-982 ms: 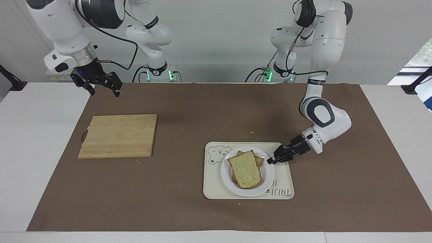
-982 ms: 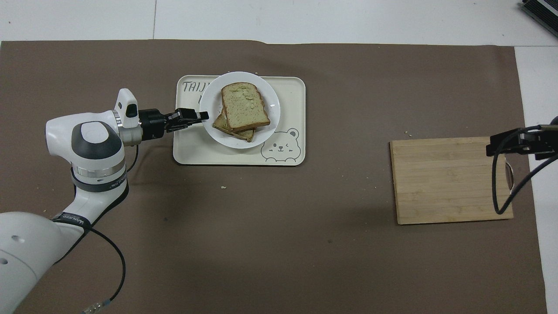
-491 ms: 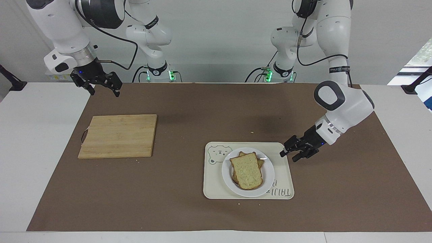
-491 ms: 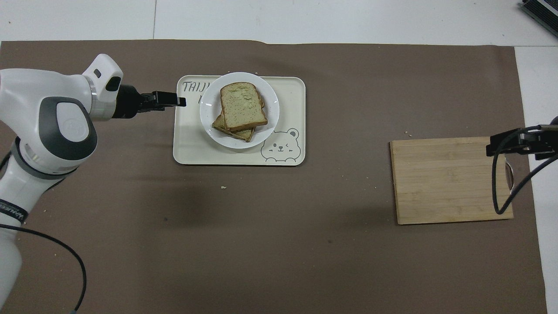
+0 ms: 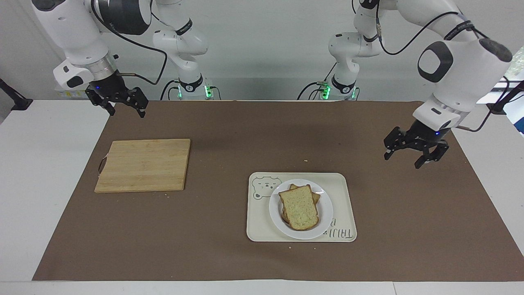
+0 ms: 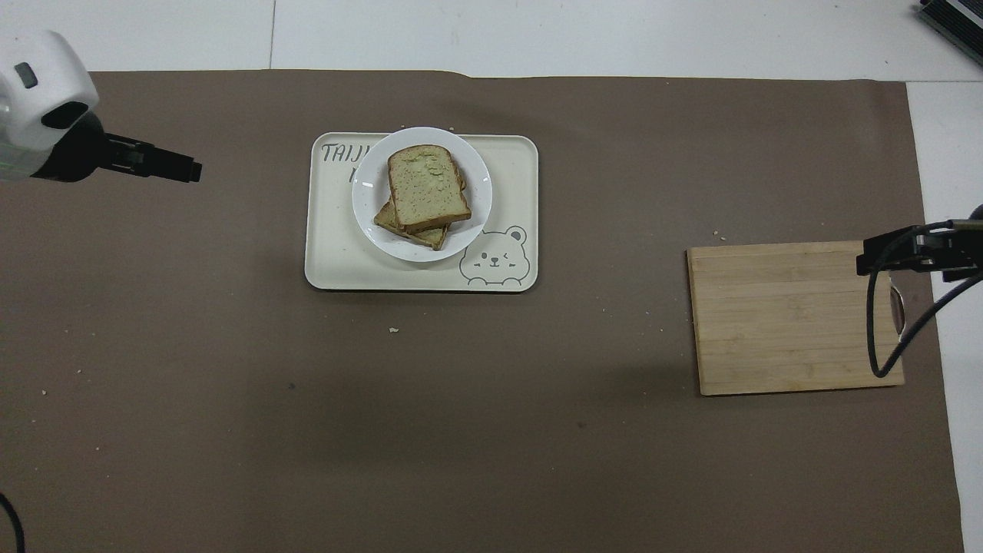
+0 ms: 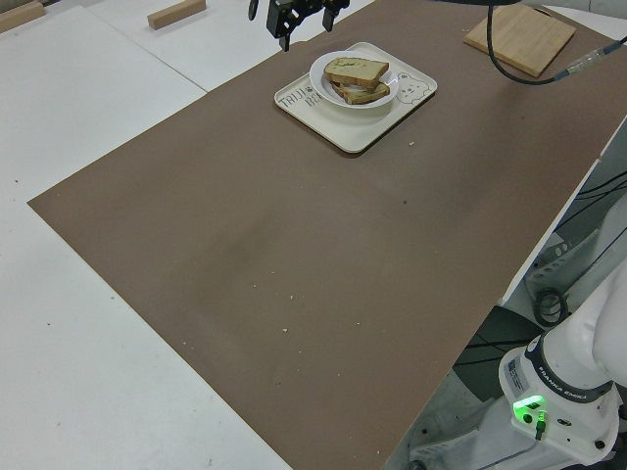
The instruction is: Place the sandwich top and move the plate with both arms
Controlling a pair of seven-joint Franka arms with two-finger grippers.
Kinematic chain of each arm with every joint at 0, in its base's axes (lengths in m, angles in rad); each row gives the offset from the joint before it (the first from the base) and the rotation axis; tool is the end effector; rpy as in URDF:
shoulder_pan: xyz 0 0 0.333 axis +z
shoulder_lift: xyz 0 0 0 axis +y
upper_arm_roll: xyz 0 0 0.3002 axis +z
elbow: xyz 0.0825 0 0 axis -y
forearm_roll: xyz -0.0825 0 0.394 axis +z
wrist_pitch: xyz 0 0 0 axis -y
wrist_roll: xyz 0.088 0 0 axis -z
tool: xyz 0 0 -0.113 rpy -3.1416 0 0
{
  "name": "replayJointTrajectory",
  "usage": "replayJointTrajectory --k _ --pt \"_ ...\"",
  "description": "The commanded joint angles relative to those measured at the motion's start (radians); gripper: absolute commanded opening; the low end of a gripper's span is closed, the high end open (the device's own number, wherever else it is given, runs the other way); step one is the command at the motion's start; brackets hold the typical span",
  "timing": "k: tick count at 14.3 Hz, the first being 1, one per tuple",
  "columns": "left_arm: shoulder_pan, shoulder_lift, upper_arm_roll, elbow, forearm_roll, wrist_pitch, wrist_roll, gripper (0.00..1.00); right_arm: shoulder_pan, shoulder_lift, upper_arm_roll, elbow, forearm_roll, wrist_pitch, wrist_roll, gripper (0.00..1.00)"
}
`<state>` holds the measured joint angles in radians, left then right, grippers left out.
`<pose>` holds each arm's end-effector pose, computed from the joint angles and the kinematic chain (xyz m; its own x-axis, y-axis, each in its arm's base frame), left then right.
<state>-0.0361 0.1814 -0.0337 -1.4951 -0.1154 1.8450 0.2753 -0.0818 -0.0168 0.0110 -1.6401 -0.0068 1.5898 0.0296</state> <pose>0.6394 -0.0528 0.5579 0.9330 -0.3041 0.1923 -0.3223 -0.9440 0.0709 0.5579 -0.0403 0.5804 0.9944 -0.1001 -0.0333 -0.0999 -0.9950 0.0080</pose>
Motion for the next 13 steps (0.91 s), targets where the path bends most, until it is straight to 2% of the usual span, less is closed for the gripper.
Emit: replayJointTrajectory --k 1,7,9,13 --pt "-0.002 -0.003 -0.003 0.102 0.135 -0.149 -0.016 1.00 -0.010 0.012 0.009 0.020 0.018 -0.011 0.012 1.00" --pt "0.001 -0.189 -0.008 0.081 0.151 -0.421 -0.036 1.00 -0.010 0.011 0.010 0.020 0.018 -0.011 0.012 1.00" --pt "0.001 -0.210 -0.008 0.049 0.149 -0.443 -0.068 1.00 -0.010 0.011 0.010 0.020 0.018 -0.011 0.012 1.00" --pt "-0.008 -0.212 -0.011 0.052 0.142 -0.478 -0.152 1.00 -0.010 0.012 0.010 0.020 0.018 -0.011 0.012 1.00"
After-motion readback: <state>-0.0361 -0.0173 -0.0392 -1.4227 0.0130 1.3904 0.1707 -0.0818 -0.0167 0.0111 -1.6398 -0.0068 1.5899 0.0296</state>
